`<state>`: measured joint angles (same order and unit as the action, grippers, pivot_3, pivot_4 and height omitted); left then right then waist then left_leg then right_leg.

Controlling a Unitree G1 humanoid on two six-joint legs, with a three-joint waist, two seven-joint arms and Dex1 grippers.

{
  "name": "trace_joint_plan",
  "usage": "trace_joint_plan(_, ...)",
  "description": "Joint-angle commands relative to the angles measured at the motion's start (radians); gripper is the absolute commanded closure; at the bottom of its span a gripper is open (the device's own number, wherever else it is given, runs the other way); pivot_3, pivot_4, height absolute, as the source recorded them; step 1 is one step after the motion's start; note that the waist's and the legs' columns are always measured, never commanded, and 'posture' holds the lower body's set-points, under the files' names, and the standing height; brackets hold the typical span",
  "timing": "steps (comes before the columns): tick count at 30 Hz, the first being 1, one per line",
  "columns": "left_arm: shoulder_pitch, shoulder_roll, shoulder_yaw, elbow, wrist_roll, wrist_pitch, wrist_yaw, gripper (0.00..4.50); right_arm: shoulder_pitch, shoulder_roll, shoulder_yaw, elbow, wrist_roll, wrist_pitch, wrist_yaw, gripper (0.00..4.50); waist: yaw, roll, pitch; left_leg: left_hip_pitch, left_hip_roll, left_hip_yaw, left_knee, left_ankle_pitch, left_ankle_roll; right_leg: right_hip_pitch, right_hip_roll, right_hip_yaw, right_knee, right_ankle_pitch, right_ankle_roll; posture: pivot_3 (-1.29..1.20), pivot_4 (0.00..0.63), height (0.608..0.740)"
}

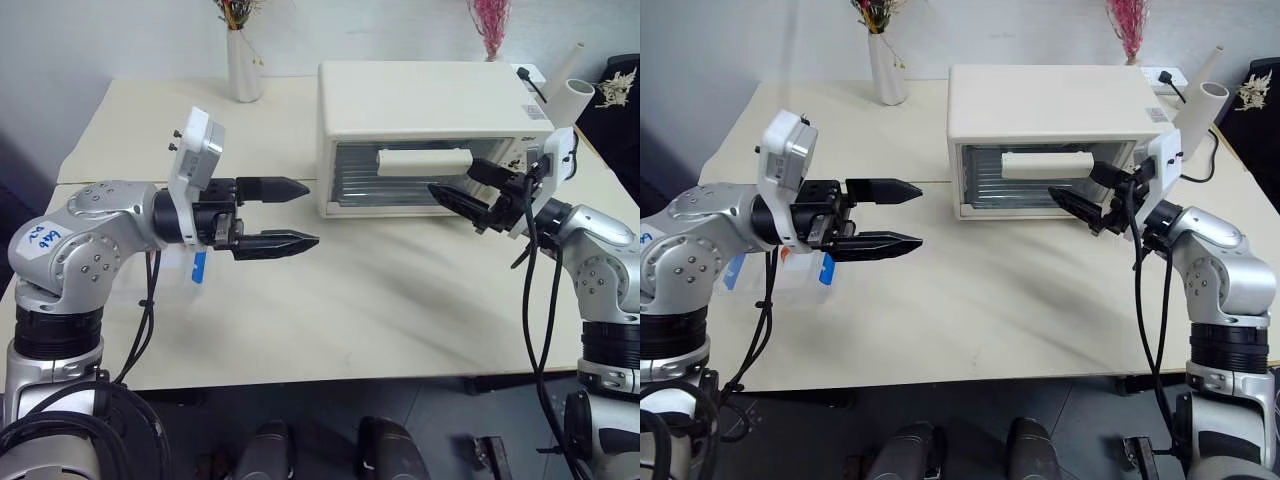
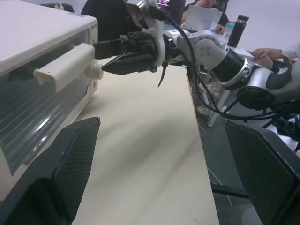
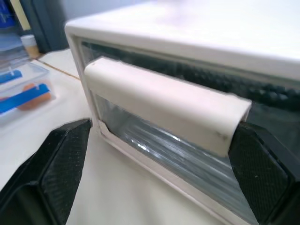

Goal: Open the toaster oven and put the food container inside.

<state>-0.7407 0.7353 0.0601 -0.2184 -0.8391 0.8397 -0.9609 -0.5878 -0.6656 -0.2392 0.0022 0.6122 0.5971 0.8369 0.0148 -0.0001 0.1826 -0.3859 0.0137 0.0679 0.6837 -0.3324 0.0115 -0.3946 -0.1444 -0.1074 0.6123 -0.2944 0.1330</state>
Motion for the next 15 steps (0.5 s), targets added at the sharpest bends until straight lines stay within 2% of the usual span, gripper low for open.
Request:
trace_joint_plan(1, -0.023, -0.012, 0.0, 0.007, 0.035, -0.045, -0.008, 0.0, 0.036, -0.014, -0.013, -0.122, 0.075, 0.036, 0.045, 0.0, -0.004, 0.0, 0.0, 0.0, 0.0, 0.0, 0.0, 0.0, 0.0, 0.0, 0.0, 0.0, 0.0, 0.0, 0.0, 0.0, 0.15, 0.74)
trace_joint_plan(8, -0.126, -0.075, -0.033, 0.139, 0.147, -0.126, 0.012, 0.0, 0.15, -0.016, -0.033, -0.237, 0.111, 0.059, 0.044, 0.0, -0.019, 0.0, 0.0, 0.0, 0.001, 0.001, 0.0, 0.0, 0.0, -0.001, 0.001, 0.001, 0.0, 0.0, 0.0, 0.0, 0.15, 0.74)
trace_joint_plan(11, -0.18, -0.109, -0.066, 0.225, 0.226, -0.195, 0.014, 0.55, 0.181, -0.009, -0.039, -0.257, 0.116, 0.056, 0.029, 0.0, -0.015, 0.0, 0.0, 0.0, 0.001, 0.001, -0.001, 0.0, 0.0, -0.001, 0.001, 0.001, 0.001, 0.0, 0.0, 0.0, 0.15, 0.74)
trace_joint_plan(15, -0.252, -0.156, -0.12, 0.366, 0.365, -0.31, 0.039, 1.74, 0.2, -0.001, -0.04, -0.269, 0.116, 0.051, 0.017, 0.0, -0.013, -0.001, 0.0, 0.0, 0.001, 0.001, 0.0, 0.0, 0.0, -0.001, 0.001, 0.001, 0.0, 0.0, 0.0, 0.0, 0.15, 0.74)
